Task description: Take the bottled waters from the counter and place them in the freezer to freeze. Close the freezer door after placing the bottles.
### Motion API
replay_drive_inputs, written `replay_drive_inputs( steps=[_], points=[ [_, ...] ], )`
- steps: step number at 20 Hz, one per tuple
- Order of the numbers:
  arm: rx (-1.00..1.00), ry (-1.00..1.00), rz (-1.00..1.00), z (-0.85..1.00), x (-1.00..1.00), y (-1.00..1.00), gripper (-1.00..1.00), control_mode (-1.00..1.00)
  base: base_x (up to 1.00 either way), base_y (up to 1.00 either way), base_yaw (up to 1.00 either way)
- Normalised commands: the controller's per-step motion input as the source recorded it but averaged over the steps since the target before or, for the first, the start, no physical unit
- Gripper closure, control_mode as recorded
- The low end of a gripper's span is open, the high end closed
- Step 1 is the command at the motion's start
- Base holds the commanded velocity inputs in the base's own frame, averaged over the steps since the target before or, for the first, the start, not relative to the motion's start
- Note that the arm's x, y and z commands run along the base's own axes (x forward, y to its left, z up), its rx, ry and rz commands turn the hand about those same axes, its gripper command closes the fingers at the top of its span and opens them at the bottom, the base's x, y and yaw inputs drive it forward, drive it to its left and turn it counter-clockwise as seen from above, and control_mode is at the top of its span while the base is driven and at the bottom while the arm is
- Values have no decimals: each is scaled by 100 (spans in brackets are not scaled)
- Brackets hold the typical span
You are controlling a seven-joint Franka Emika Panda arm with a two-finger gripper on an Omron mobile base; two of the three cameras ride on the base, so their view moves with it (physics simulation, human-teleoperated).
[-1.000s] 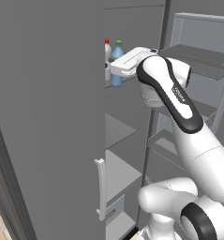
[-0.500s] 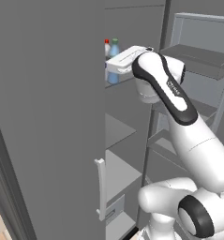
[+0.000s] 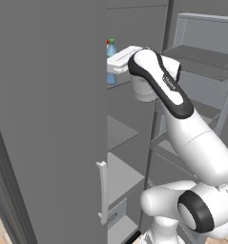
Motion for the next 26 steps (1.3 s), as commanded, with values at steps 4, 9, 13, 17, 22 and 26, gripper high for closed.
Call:
replay_drive_inputs(
  steps=[4,9,13,17,22,26],
  points=[
    [1,1,0,-26,28,5,100,-100,0,0,0],
    [6,0,0,-28,19,0,100,-100,0,0,0],
    [8,0,0,-7,11,1,100,-100,0,0,0],
    [5,0,0,0,21,9,100,-100,0,0,0],
    [1,0,0,0,29,13,100,-100,0,0,0],
    [0,4,0,0,25,10,100,-100,0,0,0]
  ],
)
